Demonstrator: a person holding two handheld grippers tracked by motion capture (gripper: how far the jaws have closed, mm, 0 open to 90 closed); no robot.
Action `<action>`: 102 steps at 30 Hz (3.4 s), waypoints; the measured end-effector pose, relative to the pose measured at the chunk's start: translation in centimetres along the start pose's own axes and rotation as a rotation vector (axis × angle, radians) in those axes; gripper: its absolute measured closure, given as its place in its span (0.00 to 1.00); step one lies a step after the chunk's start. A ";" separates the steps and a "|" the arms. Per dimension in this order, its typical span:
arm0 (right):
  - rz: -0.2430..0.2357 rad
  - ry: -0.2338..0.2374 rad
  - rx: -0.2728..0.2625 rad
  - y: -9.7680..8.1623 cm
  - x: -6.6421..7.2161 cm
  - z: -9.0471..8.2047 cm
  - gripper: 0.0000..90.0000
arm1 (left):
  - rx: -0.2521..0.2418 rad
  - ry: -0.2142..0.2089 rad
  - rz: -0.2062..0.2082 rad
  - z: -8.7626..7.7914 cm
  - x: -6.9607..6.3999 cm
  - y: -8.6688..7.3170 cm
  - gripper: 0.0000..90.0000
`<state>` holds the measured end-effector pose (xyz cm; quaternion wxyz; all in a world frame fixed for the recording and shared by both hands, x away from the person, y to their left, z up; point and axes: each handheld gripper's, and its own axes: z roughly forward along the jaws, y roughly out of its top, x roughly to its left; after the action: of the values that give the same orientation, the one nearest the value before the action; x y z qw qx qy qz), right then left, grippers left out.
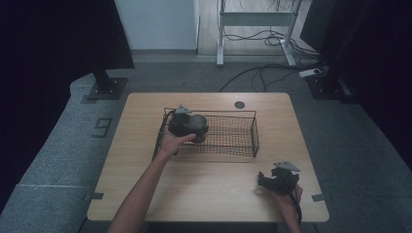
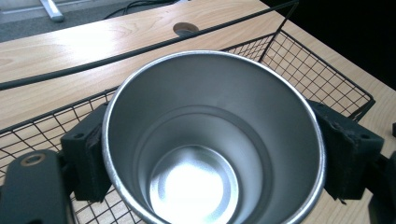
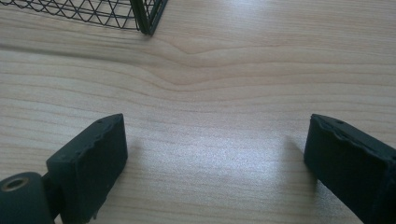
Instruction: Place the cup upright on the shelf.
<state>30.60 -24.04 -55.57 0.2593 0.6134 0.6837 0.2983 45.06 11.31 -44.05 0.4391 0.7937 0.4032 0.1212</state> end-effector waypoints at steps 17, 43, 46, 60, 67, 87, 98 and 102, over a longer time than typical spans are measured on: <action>0.000 0.000 0.000 0.0 0.0 0.0 0.07 | 0.018 0.012 -0.024 1.4 0.4 -0.1 0.16; 0.000 0.000 0.000 0.0 0.0 0.0 0.07 | 0.087 0.037 -0.056 3.7 1.0 -0.9 0.16; 0.000 0.000 0.000 0.0 0.0 0.0 0.07 | 0.099 0.040 -0.061 4.0 1.1 -1.0 0.16; 0.000 0.000 0.000 0.0 0.0 0.0 0.07 | 0.142 0.050 -0.086 4.9 1.3 -1.3 0.16; 0.000 0.000 0.000 0.0 0.0 0.0 0.07 | 0.167 0.045 -0.096 5.1 1.4 -1.3 0.16; 0.000 0.000 0.000 0.0 0.0 0.0 0.07 | 0.175 0.065 -0.109 5.1 1.4 -1.2 0.13; 0.000 0.000 0.000 0.0 0.0 0.0 0.07 | 0.084 0.078 -0.098 3.2 1.3 -0.4 0.14; 0.000 0.000 0.000 0.0 0.0 0.0 0.07 | 0.066 0.072 -0.092 2.3 1.1 -0.2 0.14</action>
<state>30.60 -24.04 -55.57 0.2592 0.6133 0.6838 0.2983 46.97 10.80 -45.71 0.4033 0.7834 0.4585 0.1160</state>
